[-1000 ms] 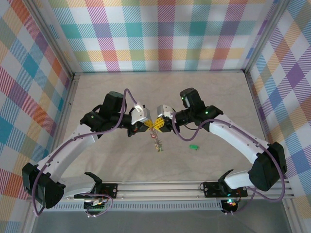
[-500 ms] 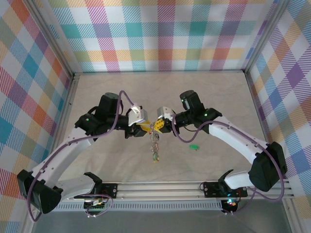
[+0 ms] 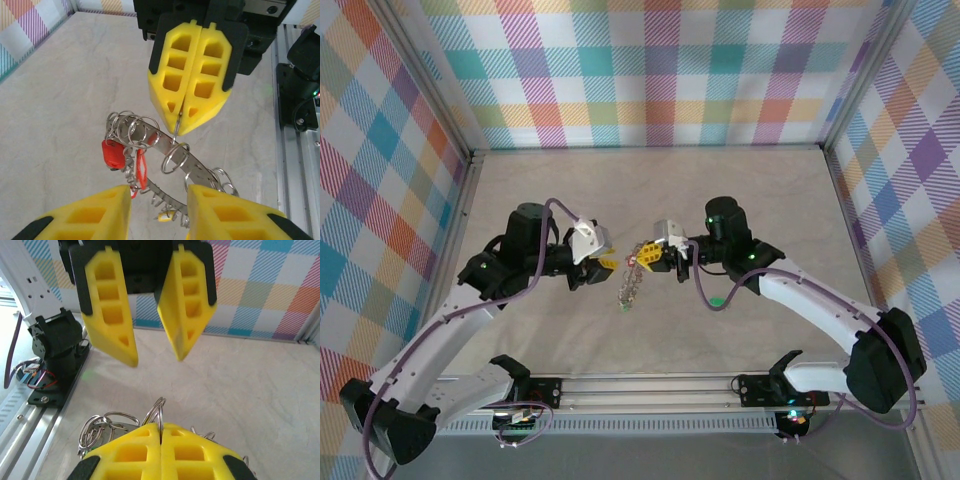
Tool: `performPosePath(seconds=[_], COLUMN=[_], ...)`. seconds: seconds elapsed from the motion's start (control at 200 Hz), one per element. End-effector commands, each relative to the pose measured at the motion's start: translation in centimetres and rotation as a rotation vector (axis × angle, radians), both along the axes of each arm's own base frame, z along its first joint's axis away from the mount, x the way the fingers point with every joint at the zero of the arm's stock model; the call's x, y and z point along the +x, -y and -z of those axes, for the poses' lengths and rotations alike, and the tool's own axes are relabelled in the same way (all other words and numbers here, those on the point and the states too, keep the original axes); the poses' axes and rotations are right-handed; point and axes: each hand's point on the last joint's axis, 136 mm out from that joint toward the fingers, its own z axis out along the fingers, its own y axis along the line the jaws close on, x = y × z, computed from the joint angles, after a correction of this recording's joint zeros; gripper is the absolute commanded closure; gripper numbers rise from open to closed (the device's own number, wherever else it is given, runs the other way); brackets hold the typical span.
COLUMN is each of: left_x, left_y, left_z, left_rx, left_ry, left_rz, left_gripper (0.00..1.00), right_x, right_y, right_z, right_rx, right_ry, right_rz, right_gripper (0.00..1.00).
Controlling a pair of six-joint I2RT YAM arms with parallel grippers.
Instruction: Put the keys on the keyring
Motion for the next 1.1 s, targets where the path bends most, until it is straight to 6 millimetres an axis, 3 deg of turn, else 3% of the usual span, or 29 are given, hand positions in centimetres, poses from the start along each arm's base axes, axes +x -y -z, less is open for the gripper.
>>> performPosePath(seconds=[0.0,0.24,0.465,0.71,1.095], left_x=[0.6,-0.9,-1.1,-2.6,-4.6], left_y=[0.6,2.0,2.1,2.0,1.4], left_z=[-0.5,0.0,-0.4,-0.1,-0.3], left_rx=[-0.035,-0.023,-0.048,-0.042,-0.064], left_ry=[0.001,0.027,0.096,0.061,0.006], left_rz=[0.018,0.205,0.224,0.288,0.309], left_gripper=[0.65,0.66,0.64,0.81,0.71], right_x=[-0.5,-0.5,-0.7,-0.4,0.1], right_y=[-0.4,-0.7,-0.6,-0.6,-0.8], right_z=[-2.2,-2.6,-2.6,-2.7,-3.3], right_rx=[0.074,0.077,0.070,0.068,0.086], right_ry=[0.055,0.055,0.049,0.063,0.077], right_rz=[-0.031,-0.039,-0.047,-0.027,-0.009], right_gripper=[1.00,1.00,1.00,1.00,1.00])
